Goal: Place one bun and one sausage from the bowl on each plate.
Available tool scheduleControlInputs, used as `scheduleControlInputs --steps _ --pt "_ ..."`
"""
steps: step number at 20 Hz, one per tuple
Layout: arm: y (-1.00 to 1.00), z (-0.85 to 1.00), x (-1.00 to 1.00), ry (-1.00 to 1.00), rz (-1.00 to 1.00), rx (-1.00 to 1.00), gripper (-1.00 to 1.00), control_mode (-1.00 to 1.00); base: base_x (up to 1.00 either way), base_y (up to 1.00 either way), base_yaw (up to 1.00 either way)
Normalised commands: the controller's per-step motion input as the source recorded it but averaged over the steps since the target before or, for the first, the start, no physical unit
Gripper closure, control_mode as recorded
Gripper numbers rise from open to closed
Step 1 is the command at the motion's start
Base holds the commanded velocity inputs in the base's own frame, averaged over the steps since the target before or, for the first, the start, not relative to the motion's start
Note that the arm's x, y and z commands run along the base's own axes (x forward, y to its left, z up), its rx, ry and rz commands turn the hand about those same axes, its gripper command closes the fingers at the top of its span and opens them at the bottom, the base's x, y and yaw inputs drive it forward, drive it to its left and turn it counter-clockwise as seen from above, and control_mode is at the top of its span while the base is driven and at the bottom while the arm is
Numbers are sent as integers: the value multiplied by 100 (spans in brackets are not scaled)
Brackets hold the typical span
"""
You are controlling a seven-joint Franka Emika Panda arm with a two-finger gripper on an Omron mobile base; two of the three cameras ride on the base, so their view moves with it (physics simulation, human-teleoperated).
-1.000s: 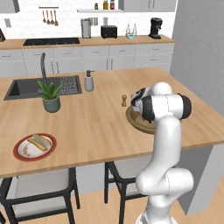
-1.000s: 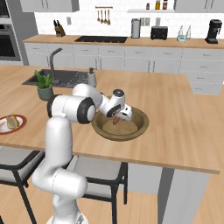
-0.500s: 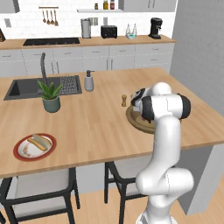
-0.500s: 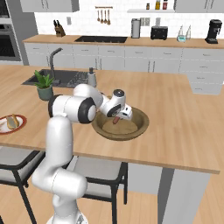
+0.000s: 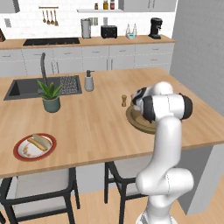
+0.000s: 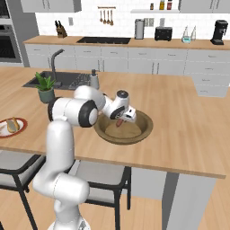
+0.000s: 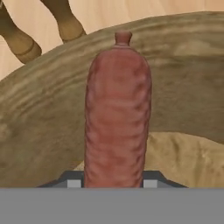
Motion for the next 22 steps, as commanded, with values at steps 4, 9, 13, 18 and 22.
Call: scheduleControlInputs --steps 4,9,13,18,22 --pt "8 83 -51 -3 0 0 100 -100 0 0 0" --pt "23 100 -63 3 5 1 100 -100 0 0 0" --pt "32 100 -83 27 10 4 100 -100 0 0 0" --pt "29 99 -100 44 16 0 100 -100 0 0 0" --pt "39 87 -85 37 24 6 100 -100 0 0 0"
